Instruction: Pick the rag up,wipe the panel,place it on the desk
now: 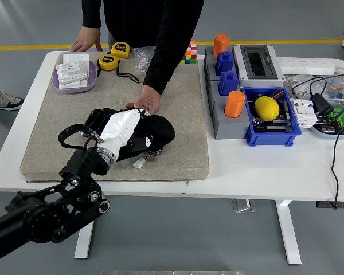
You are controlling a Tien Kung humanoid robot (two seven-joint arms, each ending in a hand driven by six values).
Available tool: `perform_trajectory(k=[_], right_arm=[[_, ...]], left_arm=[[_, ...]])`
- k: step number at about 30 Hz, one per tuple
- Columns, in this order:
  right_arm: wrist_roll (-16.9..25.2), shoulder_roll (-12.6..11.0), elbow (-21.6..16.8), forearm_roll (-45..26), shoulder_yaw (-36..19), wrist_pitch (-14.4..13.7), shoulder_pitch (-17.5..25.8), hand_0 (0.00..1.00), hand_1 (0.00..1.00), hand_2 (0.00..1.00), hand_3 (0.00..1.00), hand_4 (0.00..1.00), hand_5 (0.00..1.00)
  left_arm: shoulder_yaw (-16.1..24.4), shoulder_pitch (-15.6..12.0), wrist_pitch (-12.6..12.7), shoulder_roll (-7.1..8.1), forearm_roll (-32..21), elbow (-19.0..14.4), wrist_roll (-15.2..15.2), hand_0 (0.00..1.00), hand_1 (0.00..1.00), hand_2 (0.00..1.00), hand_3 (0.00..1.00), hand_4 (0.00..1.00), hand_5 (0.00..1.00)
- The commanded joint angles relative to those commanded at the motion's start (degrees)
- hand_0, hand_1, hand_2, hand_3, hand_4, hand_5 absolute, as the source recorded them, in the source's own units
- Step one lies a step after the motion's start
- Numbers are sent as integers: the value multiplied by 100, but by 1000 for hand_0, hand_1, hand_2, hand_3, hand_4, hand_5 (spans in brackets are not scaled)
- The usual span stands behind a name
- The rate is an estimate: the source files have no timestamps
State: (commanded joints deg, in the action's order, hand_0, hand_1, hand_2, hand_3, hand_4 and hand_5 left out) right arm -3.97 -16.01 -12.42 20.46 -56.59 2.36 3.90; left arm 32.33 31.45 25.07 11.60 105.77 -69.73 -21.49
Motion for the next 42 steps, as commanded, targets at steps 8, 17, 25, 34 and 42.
perform_trajectory(k=[8, 17, 25, 34, 42], right_arm=[[-3, 7, 7, -39, 44, 8, -2, 743, 695, 702, 618, 998, 534], [-10, 4, 0, -40, 46, 8, 9, 743, 694, 702, 617, 998, 534], [-20, 5, -2, -14, 9, 5, 20, 743, 694, 702, 617, 998, 533], [-29, 5, -7, 0, -14, -3, 33, 744, 694, 702, 618, 998, 533], [-35, 5, -11, 6, -18, -4, 39, 744, 695, 702, 618, 998, 534]], left_arm=[[-43, 19, 16, -32, 11, 25, -32, 331, 226, 482, 457, 146, 2], [141, -7, 29, -1, 34, 231, -29, 328, 226, 483, 458, 151, 2], [401, -48, 43, 67, 116, 347, -36, 327, 226, 482, 455, 154, 2], [629, -104, 70, 146, 167, 539, -14, 325, 226, 480, 455, 154, 2], [785, -156, 82, 223, 206, 642, -6, 325, 224, 478, 453, 150, 2]])
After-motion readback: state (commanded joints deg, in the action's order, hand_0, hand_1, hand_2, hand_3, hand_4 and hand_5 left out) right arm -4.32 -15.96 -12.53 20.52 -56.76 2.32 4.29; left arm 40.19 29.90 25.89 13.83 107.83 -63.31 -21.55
